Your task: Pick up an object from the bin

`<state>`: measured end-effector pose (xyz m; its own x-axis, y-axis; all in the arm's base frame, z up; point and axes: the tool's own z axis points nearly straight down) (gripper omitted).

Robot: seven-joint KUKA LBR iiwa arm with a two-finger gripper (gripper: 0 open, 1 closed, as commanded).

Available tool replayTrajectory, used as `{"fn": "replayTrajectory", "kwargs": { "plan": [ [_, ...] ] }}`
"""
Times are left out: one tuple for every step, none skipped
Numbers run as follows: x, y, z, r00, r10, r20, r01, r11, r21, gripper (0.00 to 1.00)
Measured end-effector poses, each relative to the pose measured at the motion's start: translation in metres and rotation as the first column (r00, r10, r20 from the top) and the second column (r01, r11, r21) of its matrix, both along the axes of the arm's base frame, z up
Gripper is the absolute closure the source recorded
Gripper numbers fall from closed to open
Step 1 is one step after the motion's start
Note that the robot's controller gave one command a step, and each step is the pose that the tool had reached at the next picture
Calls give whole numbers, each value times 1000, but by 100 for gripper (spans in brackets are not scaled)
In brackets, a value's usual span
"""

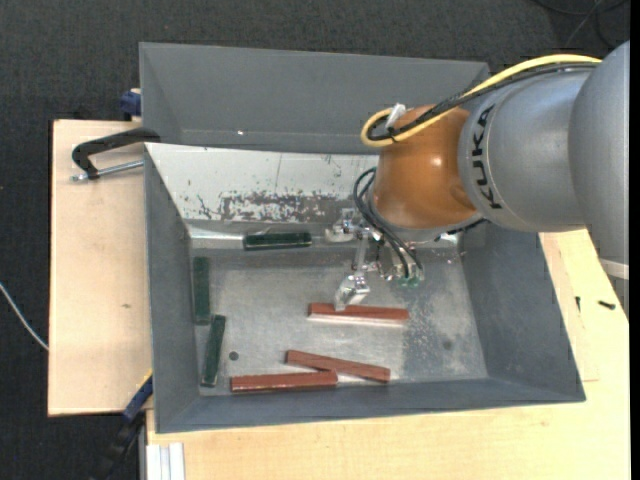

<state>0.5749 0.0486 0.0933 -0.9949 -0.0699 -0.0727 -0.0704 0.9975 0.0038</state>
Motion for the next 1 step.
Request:
{"fn": "replayTrajectory", "kwargs": {
  "plan": [
    [0,0,0,1000,0,-1,0,1000,0,0]
  ]
}}
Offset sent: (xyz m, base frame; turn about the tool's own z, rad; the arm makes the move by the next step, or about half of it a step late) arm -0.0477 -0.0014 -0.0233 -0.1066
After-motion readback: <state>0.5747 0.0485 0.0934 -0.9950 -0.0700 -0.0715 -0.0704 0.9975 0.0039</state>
